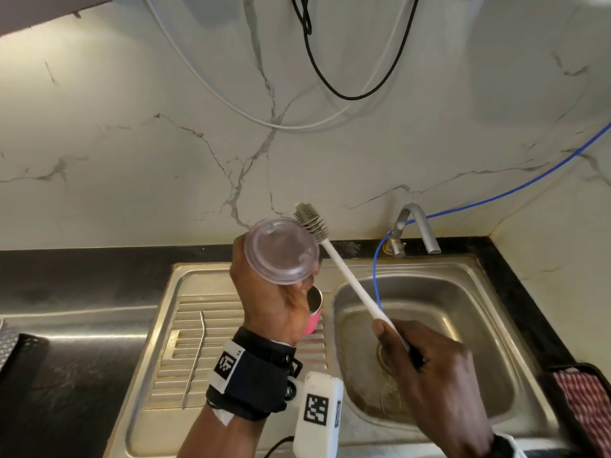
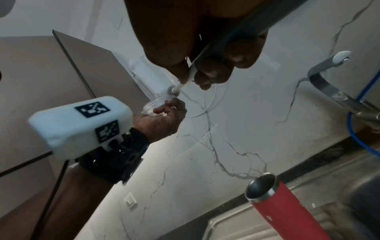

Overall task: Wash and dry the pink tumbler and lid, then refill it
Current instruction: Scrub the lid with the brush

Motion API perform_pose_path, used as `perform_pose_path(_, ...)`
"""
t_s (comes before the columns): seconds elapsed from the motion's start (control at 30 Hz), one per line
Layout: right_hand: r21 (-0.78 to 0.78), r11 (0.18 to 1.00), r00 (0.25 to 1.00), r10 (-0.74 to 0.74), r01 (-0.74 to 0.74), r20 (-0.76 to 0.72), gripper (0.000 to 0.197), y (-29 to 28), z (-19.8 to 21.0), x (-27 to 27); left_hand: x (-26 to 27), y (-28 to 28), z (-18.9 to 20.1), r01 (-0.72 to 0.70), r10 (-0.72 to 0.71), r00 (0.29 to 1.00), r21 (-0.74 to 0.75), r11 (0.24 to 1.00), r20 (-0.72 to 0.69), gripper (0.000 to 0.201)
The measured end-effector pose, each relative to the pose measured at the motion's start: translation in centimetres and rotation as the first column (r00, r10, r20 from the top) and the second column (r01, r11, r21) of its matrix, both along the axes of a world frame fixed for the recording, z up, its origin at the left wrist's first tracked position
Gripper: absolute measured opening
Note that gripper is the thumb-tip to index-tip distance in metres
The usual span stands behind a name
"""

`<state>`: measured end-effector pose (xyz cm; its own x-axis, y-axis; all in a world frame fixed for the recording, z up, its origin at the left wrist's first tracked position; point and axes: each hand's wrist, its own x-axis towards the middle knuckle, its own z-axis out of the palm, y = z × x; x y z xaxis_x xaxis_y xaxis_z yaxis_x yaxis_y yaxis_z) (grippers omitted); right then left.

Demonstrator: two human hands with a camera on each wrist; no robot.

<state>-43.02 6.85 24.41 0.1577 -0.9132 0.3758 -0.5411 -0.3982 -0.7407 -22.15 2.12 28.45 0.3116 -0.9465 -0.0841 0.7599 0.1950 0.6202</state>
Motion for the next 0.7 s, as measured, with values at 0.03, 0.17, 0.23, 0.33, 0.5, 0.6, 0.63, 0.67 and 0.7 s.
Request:
perform_pose_path(0.03, 0.004, 1.0, 1.0, 0.009, -0.009, 0.009, 0.03, 0.4, -0.3, -0.2, 0.3, -0.1, 0.0, -0.029, 0.029, 1.0, 0.003, 1.0, -0.008, 0.041)
perform_pose_path(0.17, -0.004, 1.0, 1.0, 0.013, -0.013, -0.006, 0.024, 1.1, -0.5, -1.1, 1.3, -0.2, 0.0, -0.028, 0.03, 0.996, 0.027, 0.999, -0.083, 0.038)
perform_pose_path(0.23, -0.041, 0.999, 0.999, 0.022, -0.023, -0.032, 0.025, 1.1, -0.4, -1.6, 1.5, -0.1, -0.1, -0.002, 0.007, 0.991, 0.034, 0.999, -0.136, 0.038)
perform_pose_path(0.33, -0.073, 0.996, 0.997, 0.041, -0.046, -0.069, 0.026, 0.9, -0.2, -2.4, 1.7, 0.1, -0.1, 0.036, -0.024, 0.979, 0.059, 0.998, -0.204, 0.035)
perform_pose_path(0.5, -0.128, 0.987, 0.986, 0.075, -0.094, -0.15, 0.028, 0.2, -0.6, -4.1, 2.2, -0.1, -0.3, 0.133, -0.098, 0.969, 0.146, 0.98, -0.225, 0.032)
perform_pose_path(0.6, -0.138, 0.986, 0.975, 0.058, -0.089, -0.213, 0.028, -0.4, -0.5, -5.0, 2.2, -0.3, -0.6, 0.163, -0.134, 0.977, 0.175, 0.971, -0.168, 0.03)
perform_pose_path(0.63, -0.145, 0.986, 0.974, 0.052, -0.086, -0.222, 0.029, -0.5, -0.5, -5.0, 2.0, -0.2, -0.5, 0.153, -0.126, 0.981, 0.187, 0.97, -0.148, 0.032)
perform_pose_path(0.67, -0.154, 0.984, 0.972, 0.051, -0.088, -0.228, 0.031, -0.6, -0.4, -5.0, 1.6, -0.1, -0.3, 0.128, -0.104, 0.986, 0.197, 0.972, -0.128, 0.035)
perform_pose_path(0.7, -0.161, 0.982, 0.971, 0.056, -0.095, -0.232, 0.034, -0.7, -0.3, -4.7, 1.1, -0.1, -0.1, 0.084, -0.062, 0.992, 0.207, 0.975, -0.114, 0.038)
